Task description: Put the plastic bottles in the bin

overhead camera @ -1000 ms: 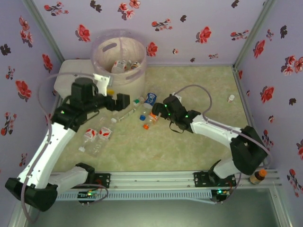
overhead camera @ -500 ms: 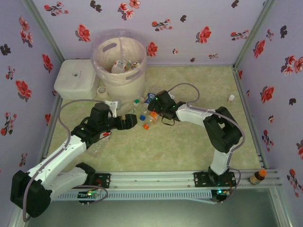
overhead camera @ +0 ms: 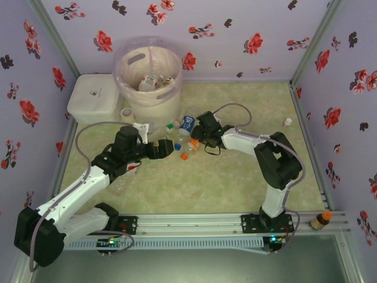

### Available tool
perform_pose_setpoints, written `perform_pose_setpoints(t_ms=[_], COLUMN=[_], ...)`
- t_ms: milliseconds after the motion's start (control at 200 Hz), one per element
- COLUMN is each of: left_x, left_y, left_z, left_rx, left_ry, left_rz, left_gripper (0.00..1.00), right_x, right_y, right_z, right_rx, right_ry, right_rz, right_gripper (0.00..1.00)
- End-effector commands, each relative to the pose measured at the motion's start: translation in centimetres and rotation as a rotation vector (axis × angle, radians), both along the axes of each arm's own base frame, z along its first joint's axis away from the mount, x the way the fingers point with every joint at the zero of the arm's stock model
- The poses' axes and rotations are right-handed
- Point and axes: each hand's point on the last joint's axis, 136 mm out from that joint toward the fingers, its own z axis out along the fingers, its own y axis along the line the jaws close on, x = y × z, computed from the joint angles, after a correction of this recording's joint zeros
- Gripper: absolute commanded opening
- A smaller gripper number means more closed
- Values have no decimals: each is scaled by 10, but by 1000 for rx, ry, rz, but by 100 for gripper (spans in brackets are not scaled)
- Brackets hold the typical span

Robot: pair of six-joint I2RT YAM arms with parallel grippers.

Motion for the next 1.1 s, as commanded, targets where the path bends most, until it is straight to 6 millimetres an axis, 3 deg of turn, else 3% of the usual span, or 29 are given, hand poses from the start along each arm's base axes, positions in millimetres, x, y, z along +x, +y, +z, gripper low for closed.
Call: perform_pose_setpoints(t_ms=[0, 145, 270, 460, 680, 880, 1095], left_x=[4, 6, 12, 12, -2, -2, 1], left_y=[-21, -51, -65, -82, -103, -105, -110], left_z=[21, 25, 23, 15, 23, 4, 9], left_rx=[-77, -172, -171, -185, -207, -146, -177], left_ry=[-34, -36, -32, 4, -8, 30, 32], left_rz=[-50, -141, -163, -191, -284, -277, -279], left_gripper=[100, 100, 100, 100, 100, 100, 80], right_x=[-8, -28, -48, -66, -68, -62, -59], right_y=[-6, -13, -3, 7, 16, 24, 29], right_z=[38, 68, 103, 135, 147, 158, 163], right_rx=[14, 40, 157, 269, 349, 411, 438], right_ry=[-73, -128, -202, -268, -294, -314, -332], right_rz=[104, 285, 450, 544, 547, 520, 482], right_gripper=[51, 47, 41, 29, 29, 25, 23])
